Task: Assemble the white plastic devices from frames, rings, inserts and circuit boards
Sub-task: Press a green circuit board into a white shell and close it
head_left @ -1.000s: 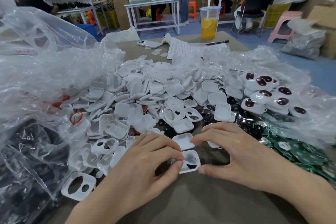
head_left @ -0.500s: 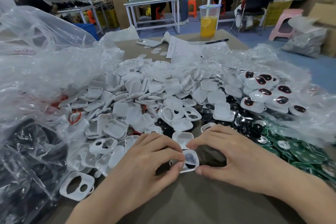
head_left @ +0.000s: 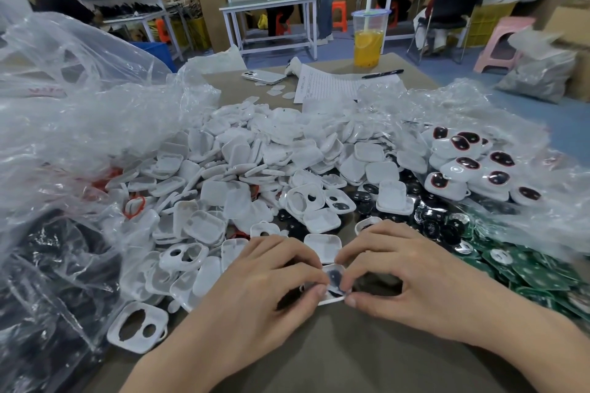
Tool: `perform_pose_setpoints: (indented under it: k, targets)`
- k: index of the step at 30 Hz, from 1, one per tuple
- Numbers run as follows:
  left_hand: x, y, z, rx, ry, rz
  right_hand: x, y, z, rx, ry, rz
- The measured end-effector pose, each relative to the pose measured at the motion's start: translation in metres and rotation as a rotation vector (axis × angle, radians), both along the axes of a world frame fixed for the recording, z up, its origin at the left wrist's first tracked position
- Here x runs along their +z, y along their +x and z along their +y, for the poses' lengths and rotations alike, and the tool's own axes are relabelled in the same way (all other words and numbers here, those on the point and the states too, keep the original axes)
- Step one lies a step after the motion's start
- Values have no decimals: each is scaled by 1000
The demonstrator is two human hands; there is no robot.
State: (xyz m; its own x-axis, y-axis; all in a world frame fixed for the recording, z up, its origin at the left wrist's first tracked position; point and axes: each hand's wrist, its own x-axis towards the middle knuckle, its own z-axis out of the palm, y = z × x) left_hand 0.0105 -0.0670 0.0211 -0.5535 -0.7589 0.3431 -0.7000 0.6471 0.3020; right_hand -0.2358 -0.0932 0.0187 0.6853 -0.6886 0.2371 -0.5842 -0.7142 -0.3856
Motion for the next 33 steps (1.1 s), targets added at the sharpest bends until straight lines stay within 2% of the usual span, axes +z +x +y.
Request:
perform_pose_setpoints:
  k: [6, 15, 23, 33]
  targets:
    - [3, 2, 3, 9, 37, 1, 0, 0, 2, -17, 29, 7]
    - [7, 8, 3, 57, -79, 88, -1, 0, 3, -39, 39, 3]
    - [5, 3, 3, -7, -24, 8, 3, 1, 4, -39, 59, 19]
    - [4, 5, 3, 51, -18, -14, 1, 2, 3, -44, 49, 17]
